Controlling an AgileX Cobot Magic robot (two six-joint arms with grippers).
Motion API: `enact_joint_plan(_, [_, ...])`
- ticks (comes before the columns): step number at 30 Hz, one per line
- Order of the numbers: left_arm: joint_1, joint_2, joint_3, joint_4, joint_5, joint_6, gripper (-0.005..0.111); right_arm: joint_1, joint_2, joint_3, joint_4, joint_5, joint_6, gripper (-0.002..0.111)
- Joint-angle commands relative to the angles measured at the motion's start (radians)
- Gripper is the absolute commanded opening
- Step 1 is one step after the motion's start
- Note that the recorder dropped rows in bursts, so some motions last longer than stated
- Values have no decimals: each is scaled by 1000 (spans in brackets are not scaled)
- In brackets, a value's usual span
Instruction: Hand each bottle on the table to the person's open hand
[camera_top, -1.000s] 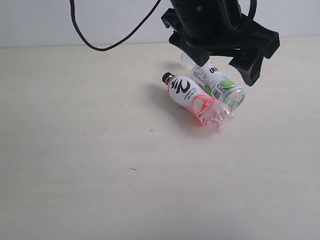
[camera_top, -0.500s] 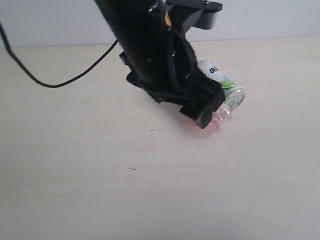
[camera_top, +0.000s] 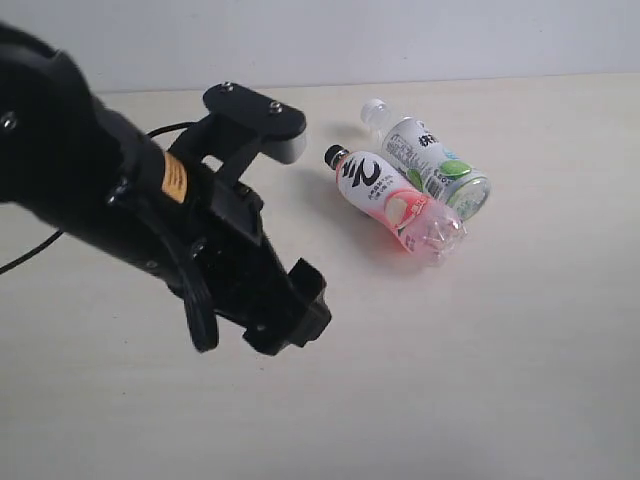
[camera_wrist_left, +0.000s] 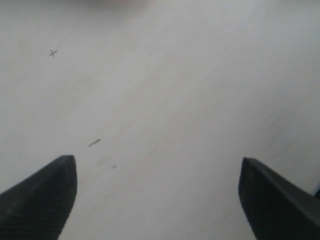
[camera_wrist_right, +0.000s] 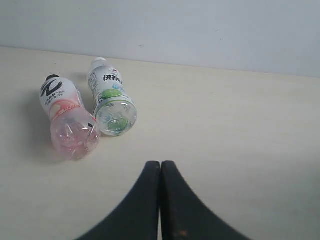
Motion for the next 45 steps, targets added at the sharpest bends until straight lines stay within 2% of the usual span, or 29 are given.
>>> enact_joint_plan(1, [2, -52, 102, -9, -127, 6, 83, -4, -6, 2, -4, -4, -2, 0])
enact_joint_plan(9, [2, -85, 171, -18, -290, 3, 83, -4, -6, 2, -4, -4, -2, 0])
enact_joint_plan(12, [2, -85, 171, -31, -333, -1, 77, -4, -6, 2, -4, -4, -2, 0])
enact_joint_plan(15, [2, -85, 171, -48, -377, -3, 60, -4, -6, 2, -4, -4, -2, 0])
enact_joint_plan(18, [2, -85, 171, -49, -398, -3, 37, -4, -6, 2, -4, -4, -2, 0])
enact_joint_plan(22, [2, -85, 171, -60, -412, -3, 1, -4, -6, 2, -4, -4, -2, 0])
enact_joint_plan(30, [2, -85, 171, -85, -466, -3, 0, -4, -6, 2, -4, -4, -2, 0])
enact_joint_plan(40, [2, -83, 165, -205, -538, -5, 0, -4, -6, 2, -4, -4, -2, 0])
enact_joint_plan(43, [8, -75, 122, -214, -525, -51, 0, -4, -6, 2, -4, -4, -2, 0])
enact_joint_plan(45, [21, -59, 72, -219, -470, -89, 0, -4, -6, 2, -4, -4, -2, 0])
